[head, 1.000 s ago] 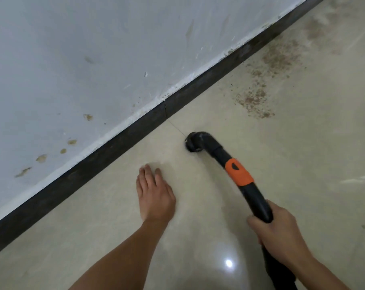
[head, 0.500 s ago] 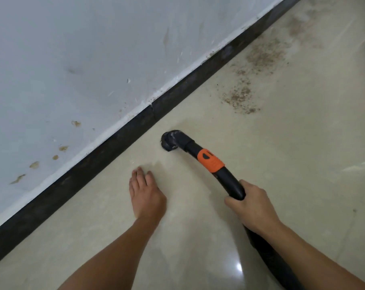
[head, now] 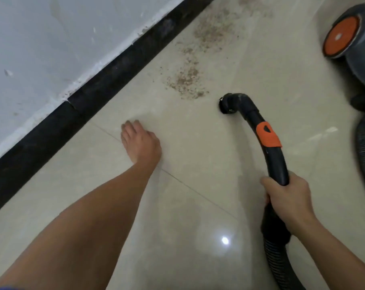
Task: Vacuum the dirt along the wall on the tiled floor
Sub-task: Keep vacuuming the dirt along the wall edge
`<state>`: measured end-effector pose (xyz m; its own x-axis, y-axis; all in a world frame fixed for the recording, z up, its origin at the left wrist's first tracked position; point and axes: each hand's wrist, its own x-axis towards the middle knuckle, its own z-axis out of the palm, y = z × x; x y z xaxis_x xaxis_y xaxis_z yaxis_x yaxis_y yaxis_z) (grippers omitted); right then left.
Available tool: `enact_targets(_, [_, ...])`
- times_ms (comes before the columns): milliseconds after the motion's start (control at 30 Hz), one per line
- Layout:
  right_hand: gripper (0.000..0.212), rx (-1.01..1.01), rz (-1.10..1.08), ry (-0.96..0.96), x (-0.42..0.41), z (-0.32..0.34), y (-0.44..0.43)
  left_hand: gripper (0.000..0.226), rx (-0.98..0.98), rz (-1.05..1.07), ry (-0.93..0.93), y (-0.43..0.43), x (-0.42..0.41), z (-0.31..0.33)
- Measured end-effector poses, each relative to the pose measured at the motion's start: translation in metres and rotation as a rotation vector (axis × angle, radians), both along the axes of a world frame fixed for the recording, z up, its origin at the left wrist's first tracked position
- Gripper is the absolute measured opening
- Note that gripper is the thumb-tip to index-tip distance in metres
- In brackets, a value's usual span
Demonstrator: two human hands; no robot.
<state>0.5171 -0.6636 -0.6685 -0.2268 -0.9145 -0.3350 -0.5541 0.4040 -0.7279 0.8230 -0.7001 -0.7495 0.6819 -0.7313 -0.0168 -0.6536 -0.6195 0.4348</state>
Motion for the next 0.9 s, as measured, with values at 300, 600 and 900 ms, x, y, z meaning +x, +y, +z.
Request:
enact_targets(300, [0.017,0.051,0.056,-0.026,0.024,-0.014,-0.041,0.053,0.159,0.110,-0.094,-0.018,-0.009,-0.015])
enact_targets(600, [0.016,0.175,0.195,0.030,0.023,0.002,-0.093,0.057,0.256,0.137,-0.107,-0.022,-0.012,-0.007])
enact_targets(900, [0.018,0.152,0.243,0.061,0.044,0.006,-0.117,0.063,0.288,0.129,-0.097,-0.028,-0.011,0.000])
